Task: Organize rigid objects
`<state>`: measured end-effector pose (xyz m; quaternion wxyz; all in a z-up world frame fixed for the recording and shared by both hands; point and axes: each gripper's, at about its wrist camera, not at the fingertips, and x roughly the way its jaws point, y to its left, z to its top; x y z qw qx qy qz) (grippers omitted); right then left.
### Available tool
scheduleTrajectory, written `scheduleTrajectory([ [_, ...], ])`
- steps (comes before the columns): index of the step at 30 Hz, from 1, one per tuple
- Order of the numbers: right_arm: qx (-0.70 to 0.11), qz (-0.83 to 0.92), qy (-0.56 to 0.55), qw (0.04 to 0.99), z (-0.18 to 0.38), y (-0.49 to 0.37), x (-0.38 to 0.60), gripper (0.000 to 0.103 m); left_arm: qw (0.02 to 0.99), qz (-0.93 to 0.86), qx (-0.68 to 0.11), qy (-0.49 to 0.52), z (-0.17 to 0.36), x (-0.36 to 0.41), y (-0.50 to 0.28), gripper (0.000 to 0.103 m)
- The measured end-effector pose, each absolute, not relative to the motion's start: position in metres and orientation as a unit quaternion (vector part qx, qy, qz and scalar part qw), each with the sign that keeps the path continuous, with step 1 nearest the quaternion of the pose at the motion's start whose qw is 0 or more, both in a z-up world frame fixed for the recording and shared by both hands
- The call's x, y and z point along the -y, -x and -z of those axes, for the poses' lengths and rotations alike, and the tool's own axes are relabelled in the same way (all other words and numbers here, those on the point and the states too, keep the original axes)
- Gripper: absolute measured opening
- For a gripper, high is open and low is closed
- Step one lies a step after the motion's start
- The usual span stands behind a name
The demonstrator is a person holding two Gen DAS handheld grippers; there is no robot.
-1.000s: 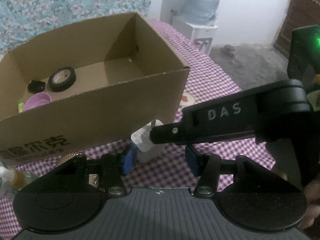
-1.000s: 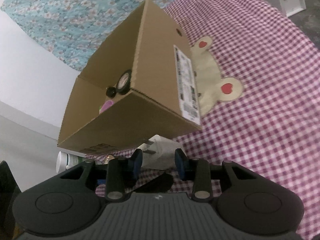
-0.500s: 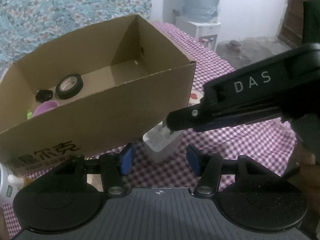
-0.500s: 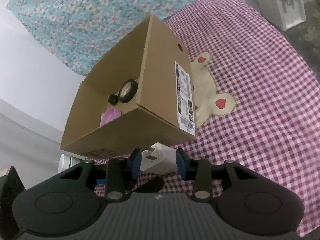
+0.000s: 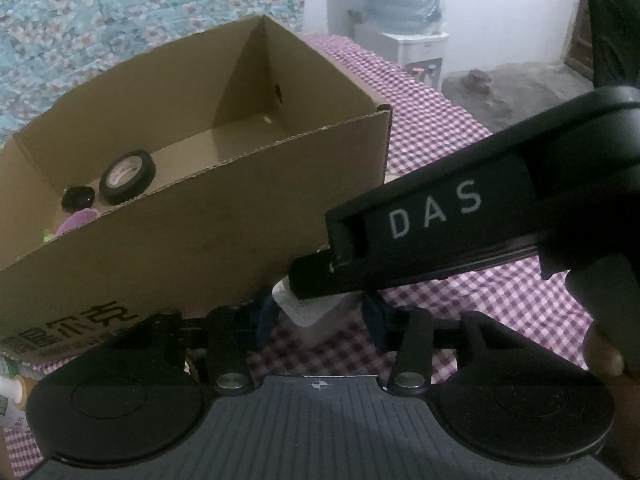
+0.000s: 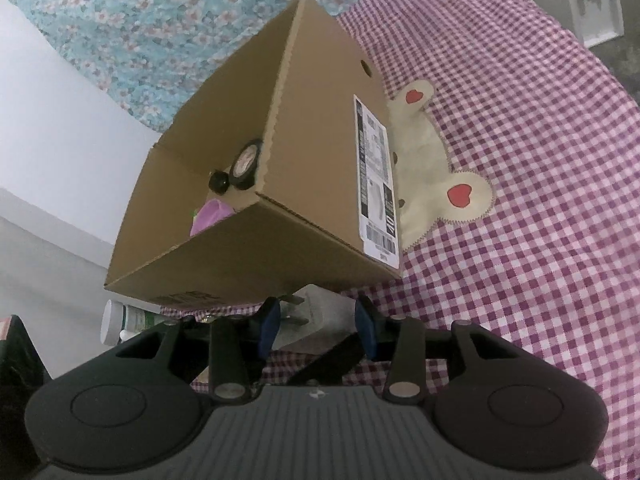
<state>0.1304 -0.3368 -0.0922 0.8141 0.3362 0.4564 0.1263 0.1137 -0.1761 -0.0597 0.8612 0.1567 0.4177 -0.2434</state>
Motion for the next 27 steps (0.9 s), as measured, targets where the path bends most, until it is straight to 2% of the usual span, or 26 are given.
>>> scheduleTrajectory([
  [3,-0.455,-0.127,-0.344,0.812,0.094,-0.13,0.339,0.041,0.861,0.25,-0.416,-0.153,0.058,0.174,-0.111,0.042],
  [14,-0.455,-0.113,-0.349,0.812,0.088,-0.112,0.346,0.04,0.861,0.255,-0.417,-0.142,0.051,0.171,-0.1,0.034],
  [17,-0.453,-0.115,-0.351,0.812,0.083,-0.101,0.346,0.038,0.863,0.257,-0.414,-0.134,0.042,0.168,-0.094,0.026],
  [20,-0.447,-0.124,-0.345,0.816,0.07,-0.092,0.342,0.037,0.867,0.261,-0.402,-0.135,0.031,0.167,-0.086,0.025],
  [21,-0.443,-0.122,-0.339,0.821,0.066,-0.088,0.34,0.037,0.869,0.262,-0.397,-0.136,0.03,0.166,-0.083,0.019],
  [27,-0.432,-0.124,-0.336,0.827,0.054,-0.083,0.336,0.034,0.878,0.259,-0.383,-0.124,0.02,0.162,-0.079,0.019],
])
